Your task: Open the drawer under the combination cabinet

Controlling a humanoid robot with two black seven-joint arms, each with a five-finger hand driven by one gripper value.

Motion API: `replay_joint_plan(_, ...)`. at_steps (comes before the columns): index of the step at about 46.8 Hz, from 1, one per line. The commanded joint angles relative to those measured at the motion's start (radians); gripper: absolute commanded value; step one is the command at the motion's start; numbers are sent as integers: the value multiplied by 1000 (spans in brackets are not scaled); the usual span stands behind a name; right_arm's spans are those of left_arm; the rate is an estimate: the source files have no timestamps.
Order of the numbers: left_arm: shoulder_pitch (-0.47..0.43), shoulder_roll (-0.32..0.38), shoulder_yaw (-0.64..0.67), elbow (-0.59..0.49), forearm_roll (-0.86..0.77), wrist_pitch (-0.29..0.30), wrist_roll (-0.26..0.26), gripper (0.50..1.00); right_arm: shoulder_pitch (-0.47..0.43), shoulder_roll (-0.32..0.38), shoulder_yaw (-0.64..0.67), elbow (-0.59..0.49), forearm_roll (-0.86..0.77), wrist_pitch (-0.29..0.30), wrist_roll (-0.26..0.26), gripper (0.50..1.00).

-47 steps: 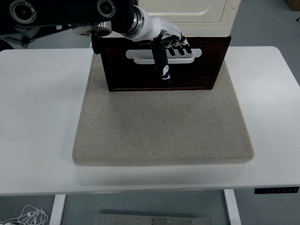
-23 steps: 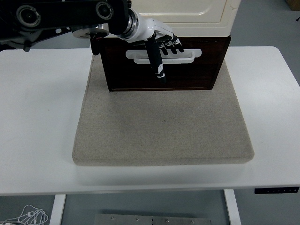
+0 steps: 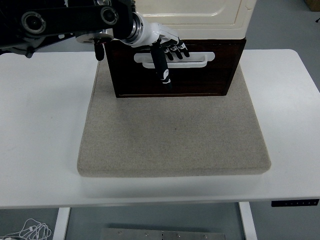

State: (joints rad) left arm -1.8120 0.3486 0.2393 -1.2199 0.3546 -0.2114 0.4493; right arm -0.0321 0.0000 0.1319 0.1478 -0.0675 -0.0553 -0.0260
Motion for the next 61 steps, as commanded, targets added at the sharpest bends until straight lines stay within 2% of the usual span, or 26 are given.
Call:
replay_joint_plan(1, 0, 0, 0, 0, 0, 0, 0, 1000, 0, 0, 0, 0, 0, 0, 0, 926)
replay_joint_plan(26, 20, -2, 0, 0, 14, -6, 0, 1000, 0, 0, 0, 0, 0, 0, 0, 926)
replay_joint_plan(44, 16, -2, -6, 2, 14, -77, -8, 1000, 0, 0, 0, 0, 0, 0, 0, 926)
replay_joint_plan(61, 10, -2, -14, -6, 18, -102, -12, 1000, 0, 0, 0, 0, 0, 0, 0, 926)
